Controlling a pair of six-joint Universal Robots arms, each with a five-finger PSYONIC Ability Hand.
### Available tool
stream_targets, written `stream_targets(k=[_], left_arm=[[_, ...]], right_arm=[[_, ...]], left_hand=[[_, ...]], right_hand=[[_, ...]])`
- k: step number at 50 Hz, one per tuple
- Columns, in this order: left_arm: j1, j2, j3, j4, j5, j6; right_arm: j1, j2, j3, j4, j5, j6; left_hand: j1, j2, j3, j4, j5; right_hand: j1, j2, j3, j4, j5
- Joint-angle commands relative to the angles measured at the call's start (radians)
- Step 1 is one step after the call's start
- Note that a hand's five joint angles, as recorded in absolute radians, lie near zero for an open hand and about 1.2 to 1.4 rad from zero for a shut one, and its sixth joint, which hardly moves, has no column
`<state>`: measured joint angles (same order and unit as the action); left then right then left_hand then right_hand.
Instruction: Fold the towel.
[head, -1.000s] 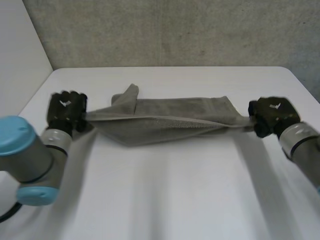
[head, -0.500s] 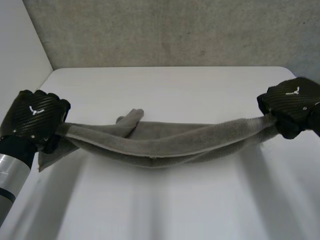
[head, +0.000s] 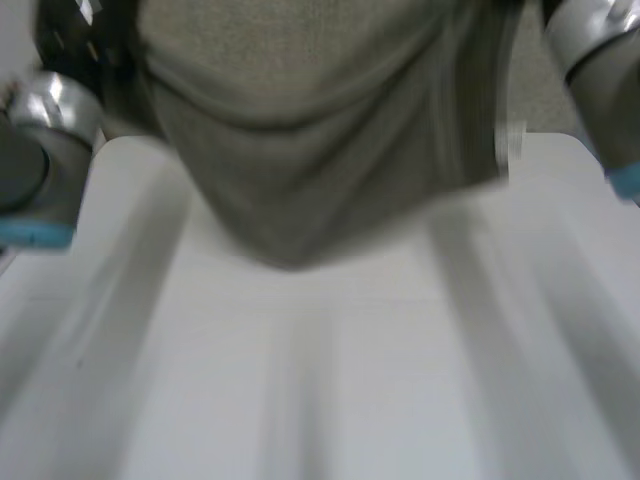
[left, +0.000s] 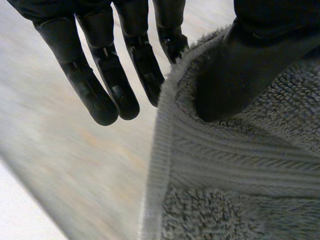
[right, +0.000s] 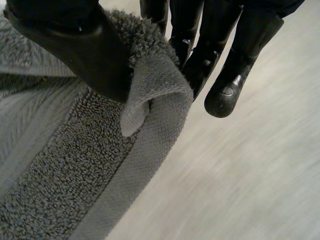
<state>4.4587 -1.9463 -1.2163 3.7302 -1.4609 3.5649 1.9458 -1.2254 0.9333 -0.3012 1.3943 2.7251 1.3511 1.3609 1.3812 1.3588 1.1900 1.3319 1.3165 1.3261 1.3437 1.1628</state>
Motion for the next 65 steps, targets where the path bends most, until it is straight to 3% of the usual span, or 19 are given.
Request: stream_targets(k=[1,4,8,16,19,24,26,29,31,37,44,56,58,64,65], left_arm=[[0.013,0.064,0.112,0.206,-0.113,-0.178],[0.024,0.096,0.077,0.197,-0.111,-0.19],[0.036,0.109,-0.009,0.166,-0.093,-0.189],[0.097,0.162,-0.424,0.169,0.102,-0.127],[0.11,0.161,-0.494,0.175,0.128,-0.103],[0.122,0.115,-0.684,0.214,0.163,0.017],[0.126,0.037,-0.758,0.226,0.163,0.122],[0.133,0.004,-0.787,0.228,0.165,0.175],[0.155,-0.034,-0.83,0.22,0.166,0.291],[0.166,-0.028,-0.855,0.217,0.169,0.409],[0.169,-0.026,-0.844,0.22,0.168,0.41],[0.171,-0.075,-0.824,0.27,0.168,0.408],[0.175,-0.086,-0.825,0.28,0.166,0.41],[0.182,-0.088,-0.832,0.278,0.166,0.408],[0.188,-0.088,-0.836,0.277,0.166,0.408]], right_arm=[[-0.025,-0.114,0.045,-0.236,0.0,0.199],[-0.039,-0.109,0.044,-0.174,-0.014,0.196],[-0.051,-0.073,0.029,0.041,-0.108,0.162],[-0.041,0.029,0.077,0.263,-0.147,-0.036],[-0.041,0.058,0.16,0.307,-0.15,-0.094],[-0.041,0.089,0.312,0.303,-0.158,-0.102],[-0.039,0.122,0.409,0.291,-0.156,-0.114],[-0.039,0.145,0.481,0.286,-0.152,-0.117],[-0.039,0.149,0.516,0.284,-0.149,-0.119],[-0.064,0.115,0.617,0.284,-0.112,-0.117],[-0.126,-0.005,0.713,0.266,-0.069,-0.093],[-0.169,-0.011,0.757,0.186,-0.066,-0.054],[-0.176,-0.009,0.757,0.185,-0.067,-0.054],[-0.18,-0.002,0.754,0.185,-0.064,-0.054],[-0.18,-0.002,0.754,0.185,-0.064,-0.054]], left_hand=[[0.045,0.035,0.015,0.037,0.032],[0.045,0.035,0.015,0.037,0.032],[0.045,0.035,0.015,0.037,0.032],[0.045,0.035,0.015,0.037,0.032],[0.045,0.035,0.015,0.037,0.032],[0.045,0.035,0.015,0.037,0.032],[0.045,0.035,0.015,0.037,0.032],[0.045,0.035,0.015,0.037,0.032],[0.045,0.035,0.015,0.037,0.032],[0.045,0.035,0.015,0.037,0.032],[0.045,0.035,0.015,0.037,0.032],[0.045,0.035,0.015,0.037,0.032],[-0.121,-0.131,-0.151,-0.129,-0.135],[-0.225,-0.234,-0.255,-0.232,-0.238],[-0.335,-0.345,-0.365,-0.343,-0.348]], right_hand=[[0.064,0.08,0.07,0.053,0.059],[0.064,0.08,0.07,0.053,0.059],[0.064,0.08,0.07,0.053,0.059],[0.064,0.08,0.07,0.053,0.059],[0.064,0.08,0.07,0.053,0.059],[0.064,0.08,0.07,0.053,0.059],[0.064,0.08,0.07,0.053,0.059],[0.064,0.08,0.07,0.053,0.059],[0.064,0.08,0.07,0.053,0.059],[0.064,0.08,0.07,0.053,0.059],[0.064,0.08,0.07,0.053,0.059],[0.064,0.08,0.07,0.053,0.059],[0.064,0.08,0.07,0.053,0.059],[0.064,0.08,0.07,0.053,0.059],[0.064,0.08,0.07,0.053,0.059]])
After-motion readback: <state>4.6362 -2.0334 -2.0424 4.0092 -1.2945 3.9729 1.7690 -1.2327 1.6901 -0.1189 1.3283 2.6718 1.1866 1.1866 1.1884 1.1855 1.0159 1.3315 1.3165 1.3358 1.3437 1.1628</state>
